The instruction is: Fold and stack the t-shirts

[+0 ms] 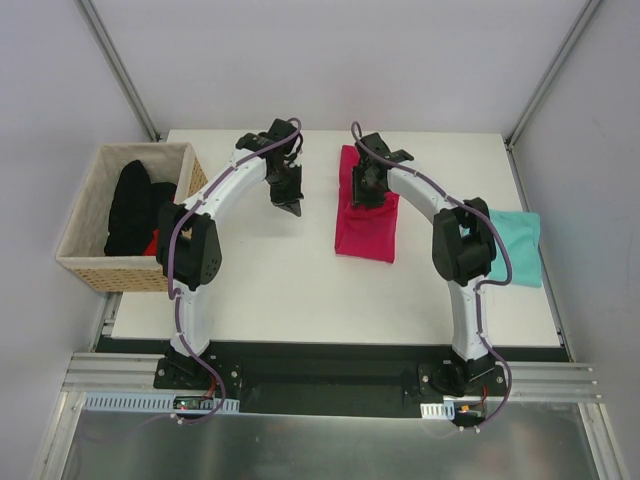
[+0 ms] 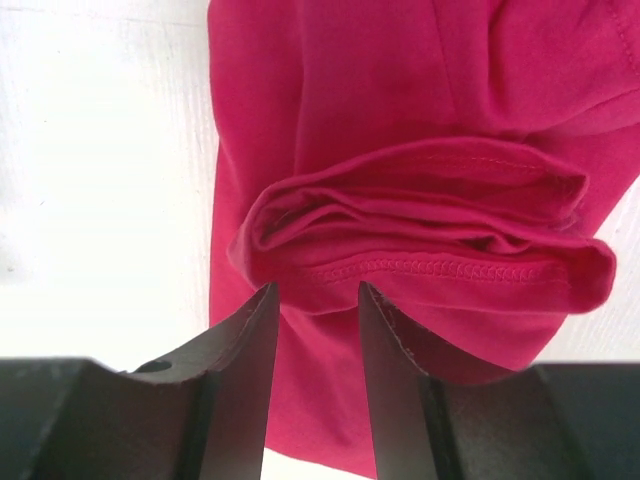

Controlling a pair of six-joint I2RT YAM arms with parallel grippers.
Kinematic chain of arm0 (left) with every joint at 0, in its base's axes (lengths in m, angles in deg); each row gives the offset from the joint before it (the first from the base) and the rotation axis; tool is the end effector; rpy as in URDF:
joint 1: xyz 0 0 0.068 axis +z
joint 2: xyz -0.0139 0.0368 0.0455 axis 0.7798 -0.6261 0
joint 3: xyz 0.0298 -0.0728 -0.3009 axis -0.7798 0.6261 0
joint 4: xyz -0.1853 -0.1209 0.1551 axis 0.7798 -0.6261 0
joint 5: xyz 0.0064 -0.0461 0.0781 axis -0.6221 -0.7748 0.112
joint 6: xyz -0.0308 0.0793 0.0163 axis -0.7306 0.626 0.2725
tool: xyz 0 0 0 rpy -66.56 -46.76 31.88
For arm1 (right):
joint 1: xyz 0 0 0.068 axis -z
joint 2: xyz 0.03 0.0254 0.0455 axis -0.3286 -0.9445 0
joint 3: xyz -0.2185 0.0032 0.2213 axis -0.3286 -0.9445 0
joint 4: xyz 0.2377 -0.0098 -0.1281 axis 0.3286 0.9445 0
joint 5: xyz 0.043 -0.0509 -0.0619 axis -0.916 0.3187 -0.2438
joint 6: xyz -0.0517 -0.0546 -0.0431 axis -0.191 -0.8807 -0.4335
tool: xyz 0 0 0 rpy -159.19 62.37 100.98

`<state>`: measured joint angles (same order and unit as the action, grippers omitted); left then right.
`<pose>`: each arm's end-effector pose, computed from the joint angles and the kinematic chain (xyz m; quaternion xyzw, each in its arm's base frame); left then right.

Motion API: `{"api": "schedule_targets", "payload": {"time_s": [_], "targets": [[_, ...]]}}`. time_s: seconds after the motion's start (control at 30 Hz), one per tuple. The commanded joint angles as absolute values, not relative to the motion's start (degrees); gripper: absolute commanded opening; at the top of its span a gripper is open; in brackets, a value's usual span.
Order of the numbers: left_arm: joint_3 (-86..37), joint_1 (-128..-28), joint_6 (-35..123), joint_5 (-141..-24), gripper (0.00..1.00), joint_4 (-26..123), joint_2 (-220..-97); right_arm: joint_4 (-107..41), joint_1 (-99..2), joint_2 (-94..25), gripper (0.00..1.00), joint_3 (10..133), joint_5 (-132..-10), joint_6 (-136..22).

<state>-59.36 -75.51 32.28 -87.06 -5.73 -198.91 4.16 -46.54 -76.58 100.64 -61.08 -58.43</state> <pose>0.4348 -0.2149 0.2733 0.0331 0.9633 -0.1987 0.1774 0.4736 0.2414 0.2177 -0.1766 0.9396 0.0633 0.2861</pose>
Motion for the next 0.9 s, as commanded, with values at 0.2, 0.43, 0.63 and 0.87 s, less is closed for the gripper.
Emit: {"api": "schedule_targets", "payload": {"time_s": [0.2, 0.43, 0.63, 0.87], "targets": [[-62.0, -75.1, 31.6, -87.5, 0.00, -6.2, -199.8, 3.5, -46.5, -78.2, 0.41, 103.0, -65.8, -59.1], [-63.0, -75.0, 31.9, -87.9, 0.00, -6.2, -200.2, 4.7, -46.6, -78.3, 0.41, 105.1, -64.6, -59.6], [-63.5, -75.0, 32.1, -87.9, 0.00, -6.4, -200.3, 5.5, -46.7, -78.1, 0.41, 106.3, -64.5, -59.4], [-63.1, -75.0, 32.0, -88.0, 0.00, -6.3, -200.0, 5.9, -47.5, -78.6, 0.42, 106.9, -64.8, -58.9]]}}
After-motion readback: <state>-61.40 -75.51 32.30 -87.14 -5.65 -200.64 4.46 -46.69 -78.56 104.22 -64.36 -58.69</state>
